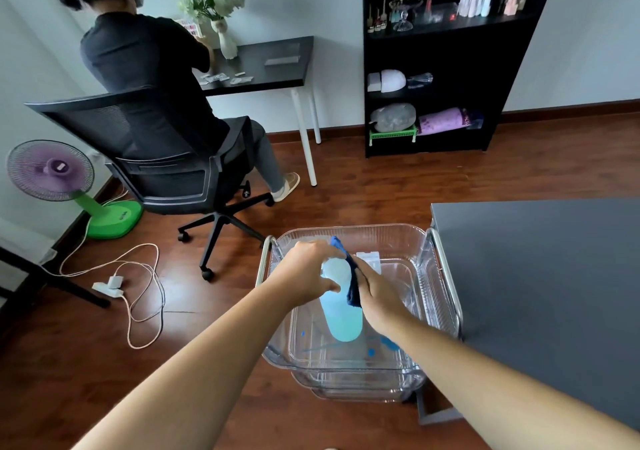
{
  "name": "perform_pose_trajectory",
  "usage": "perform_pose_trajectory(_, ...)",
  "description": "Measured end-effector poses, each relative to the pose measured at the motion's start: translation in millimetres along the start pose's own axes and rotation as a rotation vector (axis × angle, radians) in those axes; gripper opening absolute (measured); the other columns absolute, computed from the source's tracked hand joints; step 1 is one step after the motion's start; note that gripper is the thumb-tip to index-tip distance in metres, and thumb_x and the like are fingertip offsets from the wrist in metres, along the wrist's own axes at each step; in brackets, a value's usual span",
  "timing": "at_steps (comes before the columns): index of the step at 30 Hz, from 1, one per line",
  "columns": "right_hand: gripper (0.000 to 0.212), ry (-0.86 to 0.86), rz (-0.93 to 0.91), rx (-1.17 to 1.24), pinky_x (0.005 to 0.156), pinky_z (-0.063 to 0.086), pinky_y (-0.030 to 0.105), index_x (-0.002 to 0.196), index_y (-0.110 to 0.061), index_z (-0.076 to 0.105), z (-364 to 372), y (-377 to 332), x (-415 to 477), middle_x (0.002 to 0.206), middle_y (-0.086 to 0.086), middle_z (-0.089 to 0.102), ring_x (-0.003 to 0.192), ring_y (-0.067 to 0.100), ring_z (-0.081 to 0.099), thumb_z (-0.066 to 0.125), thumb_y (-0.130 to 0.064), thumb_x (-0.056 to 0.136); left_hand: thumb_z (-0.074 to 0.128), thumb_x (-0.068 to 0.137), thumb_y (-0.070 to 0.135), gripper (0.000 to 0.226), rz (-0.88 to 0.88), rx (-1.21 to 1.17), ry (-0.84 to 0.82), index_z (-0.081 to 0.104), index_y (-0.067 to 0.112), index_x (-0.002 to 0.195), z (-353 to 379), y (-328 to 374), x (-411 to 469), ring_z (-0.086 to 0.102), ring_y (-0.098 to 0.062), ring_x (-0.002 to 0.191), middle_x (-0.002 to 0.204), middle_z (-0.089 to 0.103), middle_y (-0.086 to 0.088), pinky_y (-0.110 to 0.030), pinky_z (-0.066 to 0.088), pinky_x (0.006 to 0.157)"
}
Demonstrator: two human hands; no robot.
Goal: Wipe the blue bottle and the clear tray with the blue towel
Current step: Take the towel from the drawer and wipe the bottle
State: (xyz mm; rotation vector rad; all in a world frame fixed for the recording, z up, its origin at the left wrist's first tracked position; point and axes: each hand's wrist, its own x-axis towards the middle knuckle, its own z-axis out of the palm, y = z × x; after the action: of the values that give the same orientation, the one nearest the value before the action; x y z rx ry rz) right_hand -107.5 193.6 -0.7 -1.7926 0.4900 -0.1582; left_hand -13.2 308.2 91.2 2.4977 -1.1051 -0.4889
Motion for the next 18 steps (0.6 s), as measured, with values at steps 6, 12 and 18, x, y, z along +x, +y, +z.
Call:
perform_pose_trajectory(6, 0.033, 0.139, 0.160, -0.004, 0.063, 0.038, 0.003, 0.128, -0.025, 0.055, 3.9, 40.1, -27.0, 0.103, -0.005, 0.062, 0.090, 0.011, 0.060, 0.036, -0.019, 0.102, 0.080, 0.073, 0.011, 0.053, -0.002, 0.019, -0.051, 0.064, 0.027, 0.120, -8.7, -7.0, -0.1, 0.057, -0.014, 0.105, 0.124, 0.061, 0.007, -0.023, 0.050, 0.084)
perform_pose_trajectory(12, 0.035, 0.228, 0.072, 0.077, 0.075, 0.038, 0.014, 0.127, -0.015, 0.056, -25.0, 11.6, -13.2, 0.109, -0.002, 0.063, 0.103, 0.016, 0.058, 0.032, -0.012, 0.102, 0.080, 0.069, 0.043, 0.055, -0.111, 0.023, 0.180, 0.058, 0.023, 0.116, 6.9, 1.7, -13.5, 0.054, -0.014, 0.102, 0.111, 0.057, 0.006, -0.024, 0.041, 0.080)
perform_pose_trajectory(18, 0.039, 0.119, -0.019, 0.101, 0.079, 0.038, 0.003, 0.136, -0.026, 0.048, -11.0, -6.2, -24.7, 0.117, -0.007, 0.062, 0.108, 0.005, 0.056, 0.032, -0.013, 0.103, 0.077, 0.074, 0.040, 0.050, -0.110, 0.107, 0.146, 0.060, 0.018, 0.116, 8.1, 6.7, -6.9, 0.055, -0.021, 0.104, 0.113, 0.062, -0.001, -0.030, 0.046, 0.080)
